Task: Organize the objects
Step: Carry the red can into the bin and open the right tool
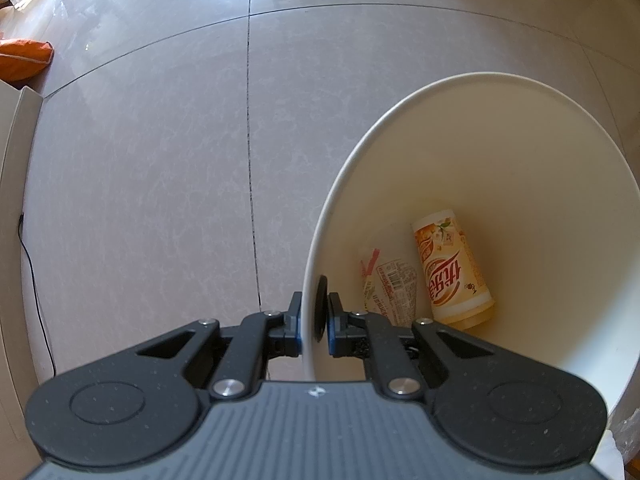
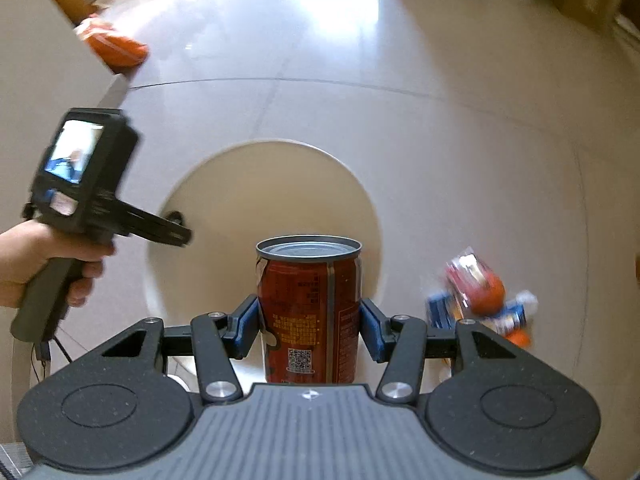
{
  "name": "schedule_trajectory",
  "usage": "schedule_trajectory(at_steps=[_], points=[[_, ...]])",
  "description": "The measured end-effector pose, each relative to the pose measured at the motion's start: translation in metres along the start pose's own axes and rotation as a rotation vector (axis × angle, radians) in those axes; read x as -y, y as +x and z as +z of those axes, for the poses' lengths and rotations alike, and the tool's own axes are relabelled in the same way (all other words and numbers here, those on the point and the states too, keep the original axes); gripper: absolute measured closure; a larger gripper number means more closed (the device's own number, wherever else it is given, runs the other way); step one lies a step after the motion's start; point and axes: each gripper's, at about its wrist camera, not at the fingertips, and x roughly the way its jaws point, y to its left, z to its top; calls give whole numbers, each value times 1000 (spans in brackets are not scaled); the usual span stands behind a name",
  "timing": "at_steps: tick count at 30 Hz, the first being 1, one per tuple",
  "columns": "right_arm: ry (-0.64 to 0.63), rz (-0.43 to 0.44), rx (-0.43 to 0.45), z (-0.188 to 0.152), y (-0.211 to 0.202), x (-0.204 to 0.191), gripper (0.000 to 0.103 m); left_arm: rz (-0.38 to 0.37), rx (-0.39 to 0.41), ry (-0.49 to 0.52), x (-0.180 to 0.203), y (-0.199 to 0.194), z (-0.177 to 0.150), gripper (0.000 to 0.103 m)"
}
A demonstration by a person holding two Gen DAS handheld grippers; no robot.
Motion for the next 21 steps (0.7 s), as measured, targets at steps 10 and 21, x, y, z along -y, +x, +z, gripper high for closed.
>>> schedule_trajectory(at_steps=[10, 21], points=[[-113, -35, 90, 3, 22, -26, 21, -5, 1, -3, -1, 0, -1, 94], [-65, -43, 66, -7, 26, -8, 20, 0, -7, -6, -1, -1, 3, 95]])
